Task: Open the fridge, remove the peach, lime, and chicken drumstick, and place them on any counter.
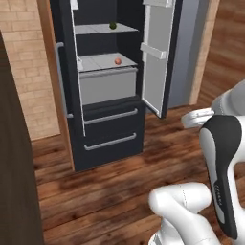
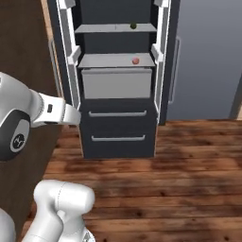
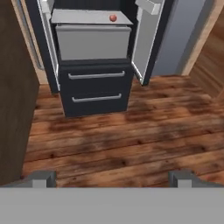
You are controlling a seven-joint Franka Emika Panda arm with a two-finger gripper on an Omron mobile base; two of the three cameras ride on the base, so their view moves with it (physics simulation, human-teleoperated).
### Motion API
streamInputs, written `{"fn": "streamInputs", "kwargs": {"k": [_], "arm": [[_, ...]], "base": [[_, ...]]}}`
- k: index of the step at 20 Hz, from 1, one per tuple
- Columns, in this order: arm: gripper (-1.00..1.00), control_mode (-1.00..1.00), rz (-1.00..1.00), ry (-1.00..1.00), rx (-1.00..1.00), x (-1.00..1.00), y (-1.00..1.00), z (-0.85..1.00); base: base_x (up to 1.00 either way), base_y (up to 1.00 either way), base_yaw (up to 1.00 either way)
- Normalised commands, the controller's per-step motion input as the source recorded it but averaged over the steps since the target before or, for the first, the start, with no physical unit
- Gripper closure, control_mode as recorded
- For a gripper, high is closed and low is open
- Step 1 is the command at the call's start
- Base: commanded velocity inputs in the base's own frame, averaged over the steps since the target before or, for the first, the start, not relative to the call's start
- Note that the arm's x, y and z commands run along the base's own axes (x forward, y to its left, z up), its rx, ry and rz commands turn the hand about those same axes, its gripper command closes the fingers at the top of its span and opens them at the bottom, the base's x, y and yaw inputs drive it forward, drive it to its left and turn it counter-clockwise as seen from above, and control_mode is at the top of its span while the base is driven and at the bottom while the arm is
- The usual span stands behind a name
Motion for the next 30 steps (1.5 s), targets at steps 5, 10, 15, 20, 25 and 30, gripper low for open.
{"fn": "streamInputs", "kwargs": {"k": [5,10,15,20,25,30], "arm": [[-1.00,1.00,0.00,0.00,0.00,0.00,0.00,0.00],[-1.00,1.00,0.00,0.00,0.00,0.00,0.00,0.00],[-1.00,1.00,0.00,0.00,0.00,0.00,0.00,0.00],[-1.00,1.00,0.00,0.00,0.00,0.00,0.00,0.00],[-1.00,1.00,0.00,0.00,0.00,0.00,0.00,0.00],[-1.00,1.00,0.00,0.00,0.00,0.00,0.00,0.00]], "base": [[1.00,-0.22,0.18],[1.00,-0.30,0.22],[1.00,-0.20,0.20],[0.99,-0.19,0.19],[0.59,-0.24,0.08],[0.62,-0.19,0.04]]}}
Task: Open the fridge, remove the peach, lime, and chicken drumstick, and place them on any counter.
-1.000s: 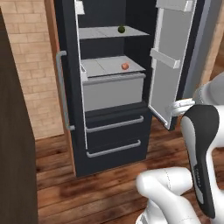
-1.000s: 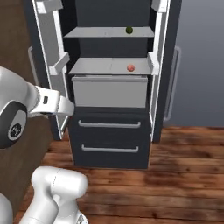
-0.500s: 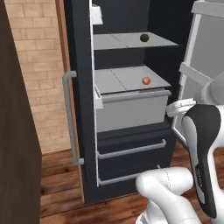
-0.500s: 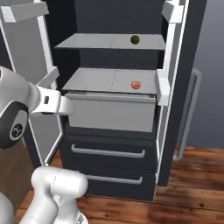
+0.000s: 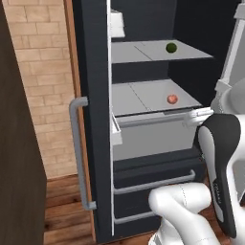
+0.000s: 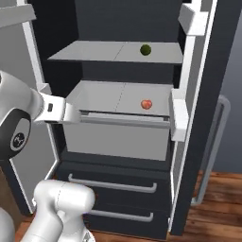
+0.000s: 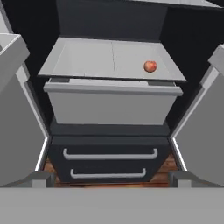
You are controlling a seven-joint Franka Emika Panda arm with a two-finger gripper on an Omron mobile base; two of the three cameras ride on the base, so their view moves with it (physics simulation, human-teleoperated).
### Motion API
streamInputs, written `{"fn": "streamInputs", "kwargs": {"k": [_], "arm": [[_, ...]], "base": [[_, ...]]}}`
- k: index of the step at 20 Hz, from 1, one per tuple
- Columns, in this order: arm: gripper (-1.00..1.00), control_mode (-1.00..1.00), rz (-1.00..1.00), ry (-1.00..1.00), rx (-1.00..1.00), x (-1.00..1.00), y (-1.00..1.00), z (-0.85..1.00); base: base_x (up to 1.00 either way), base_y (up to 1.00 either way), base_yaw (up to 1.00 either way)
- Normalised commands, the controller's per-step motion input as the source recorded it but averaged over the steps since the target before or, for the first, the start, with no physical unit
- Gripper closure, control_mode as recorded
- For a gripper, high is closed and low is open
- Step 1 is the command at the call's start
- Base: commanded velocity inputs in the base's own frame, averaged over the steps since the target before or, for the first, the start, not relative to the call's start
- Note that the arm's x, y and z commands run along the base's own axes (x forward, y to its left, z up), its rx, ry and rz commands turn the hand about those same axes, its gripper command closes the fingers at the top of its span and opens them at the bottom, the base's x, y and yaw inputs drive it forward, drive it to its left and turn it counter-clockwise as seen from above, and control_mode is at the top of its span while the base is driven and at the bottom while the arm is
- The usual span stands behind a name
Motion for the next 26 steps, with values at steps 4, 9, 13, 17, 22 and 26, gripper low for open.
{"fn": "streamInputs", "kwargs": {"k": [4,9,13,17,22,26], "arm": [[-1.00,1.00,0.00,0.00,0.00,0.00,0.00,0.00],[-1.00,1.00,0.00,0.00,0.00,0.00,0.00,0.00],[-1.00,1.00,0.00,0.00,0.00,0.00,0.00,0.00],[-1.00,1.00,0.00,0.00,0.00,0.00,0.00,0.00],[-1.00,-1.00,0.00,0.16,0.00,0.33,-0.45,-0.46],[-1.00,-1.00,0.00,0.29,0.01,0.55,-0.65,-0.63]], "base": [[0.74,-0.17,0.03],[0.68,-0.25,0.02],[0.58,-0.28,0.02],[0.36,-0.40,0.00],[0.04,-0.09,0.00],[0.00,0.00,0.00]]}}
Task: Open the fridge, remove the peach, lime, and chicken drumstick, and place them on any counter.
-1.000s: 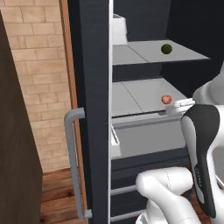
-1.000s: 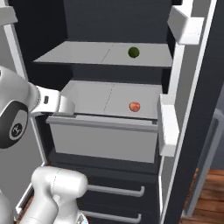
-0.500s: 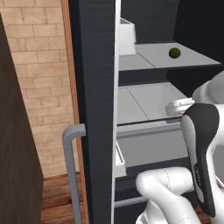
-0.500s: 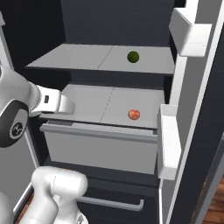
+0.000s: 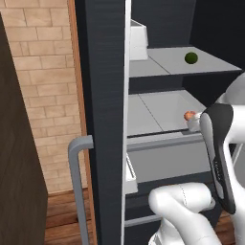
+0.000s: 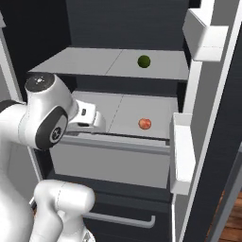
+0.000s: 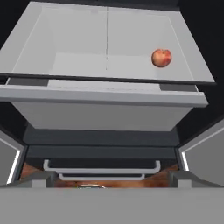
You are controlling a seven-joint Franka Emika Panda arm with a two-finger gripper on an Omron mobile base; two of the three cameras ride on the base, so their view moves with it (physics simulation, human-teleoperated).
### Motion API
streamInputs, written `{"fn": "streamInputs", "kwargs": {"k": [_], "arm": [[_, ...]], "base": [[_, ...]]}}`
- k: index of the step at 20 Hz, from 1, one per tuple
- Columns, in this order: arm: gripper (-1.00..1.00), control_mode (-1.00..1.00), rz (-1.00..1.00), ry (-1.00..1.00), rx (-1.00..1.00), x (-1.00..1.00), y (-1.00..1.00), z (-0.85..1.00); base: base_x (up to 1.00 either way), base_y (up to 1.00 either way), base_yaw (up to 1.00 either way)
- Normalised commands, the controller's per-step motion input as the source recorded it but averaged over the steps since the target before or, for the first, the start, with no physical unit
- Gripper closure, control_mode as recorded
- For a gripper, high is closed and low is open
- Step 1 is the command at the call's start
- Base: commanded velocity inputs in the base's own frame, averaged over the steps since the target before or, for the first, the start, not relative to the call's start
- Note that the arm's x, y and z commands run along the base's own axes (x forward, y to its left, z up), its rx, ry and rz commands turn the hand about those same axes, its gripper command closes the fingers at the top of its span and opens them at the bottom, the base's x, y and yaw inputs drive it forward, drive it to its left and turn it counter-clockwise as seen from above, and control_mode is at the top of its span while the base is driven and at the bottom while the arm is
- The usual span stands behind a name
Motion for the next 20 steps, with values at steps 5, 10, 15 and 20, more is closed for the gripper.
{"fn": "streamInputs", "kwargs": {"k": [5,10,15,20], "arm": [[-1.00,-1.00,-0.02,0.10,0.00,0.62,-0.14,-0.34],[-1.00,-1.00,0.00,-0.04,0.01,0.20,-0.02,-0.07],[-1.00,-1.00,-0.03,-0.12,0.00,0.07,-0.21,0.38],[-1.00,-1.00,-0.08,-0.01,0.00,0.33,-0.10,0.53]], "base": [[0.00,0.00,0.00],[0.00,0.00,0.00],[0.00,0.00,0.00],[0.00,0.00,0.00]]}}
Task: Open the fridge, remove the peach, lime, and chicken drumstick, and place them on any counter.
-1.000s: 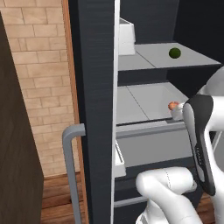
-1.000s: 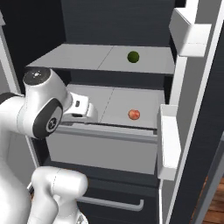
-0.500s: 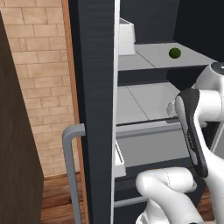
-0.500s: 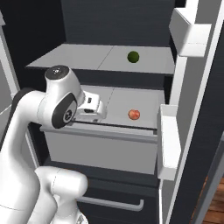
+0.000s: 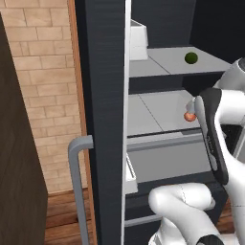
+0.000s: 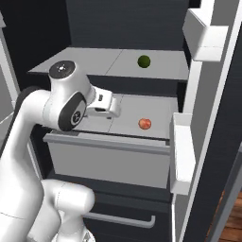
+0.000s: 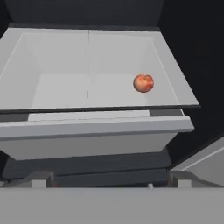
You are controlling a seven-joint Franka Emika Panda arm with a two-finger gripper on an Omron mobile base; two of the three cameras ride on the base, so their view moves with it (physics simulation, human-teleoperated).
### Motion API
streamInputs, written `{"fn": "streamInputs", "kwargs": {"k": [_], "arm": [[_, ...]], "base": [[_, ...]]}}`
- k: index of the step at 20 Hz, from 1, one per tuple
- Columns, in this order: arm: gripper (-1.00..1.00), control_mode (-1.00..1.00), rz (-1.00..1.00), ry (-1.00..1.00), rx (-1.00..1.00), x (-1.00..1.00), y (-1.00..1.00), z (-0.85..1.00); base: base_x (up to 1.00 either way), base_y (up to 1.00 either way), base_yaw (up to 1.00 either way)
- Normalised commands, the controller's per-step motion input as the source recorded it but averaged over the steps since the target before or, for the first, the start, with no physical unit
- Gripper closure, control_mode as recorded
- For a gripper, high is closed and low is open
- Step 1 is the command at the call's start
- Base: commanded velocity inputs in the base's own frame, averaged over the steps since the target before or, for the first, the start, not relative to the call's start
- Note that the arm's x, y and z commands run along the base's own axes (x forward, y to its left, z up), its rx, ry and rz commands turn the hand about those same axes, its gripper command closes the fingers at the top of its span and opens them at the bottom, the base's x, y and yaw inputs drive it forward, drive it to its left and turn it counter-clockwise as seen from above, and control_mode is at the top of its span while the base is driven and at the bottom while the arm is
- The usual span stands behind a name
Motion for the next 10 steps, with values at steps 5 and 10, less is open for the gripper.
{"fn": "streamInputs", "kwargs": {"k": [5,10], "arm": [[-1.00,-1.00,-0.10,0.00,0.00,0.52,-0.13,0.54],[-1.00,-1.00,-0.09,0.00,0.00,0.60,-0.25,0.35]], "base": [[0.00,0.00,0.00],[0.00,0.00,0.00]]}}
